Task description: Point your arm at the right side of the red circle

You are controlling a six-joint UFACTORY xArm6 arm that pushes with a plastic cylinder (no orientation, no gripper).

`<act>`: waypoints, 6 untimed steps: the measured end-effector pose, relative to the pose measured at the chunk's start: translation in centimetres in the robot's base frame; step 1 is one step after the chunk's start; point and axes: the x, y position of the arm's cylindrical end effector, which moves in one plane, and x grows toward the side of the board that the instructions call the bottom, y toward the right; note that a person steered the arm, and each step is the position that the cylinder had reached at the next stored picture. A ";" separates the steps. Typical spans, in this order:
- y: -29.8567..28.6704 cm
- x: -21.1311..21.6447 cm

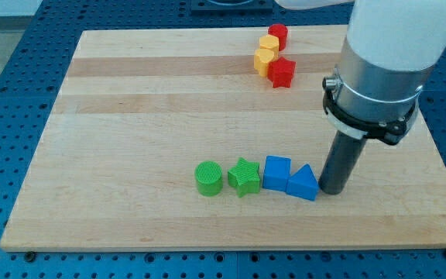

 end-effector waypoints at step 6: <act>9.9 -22.5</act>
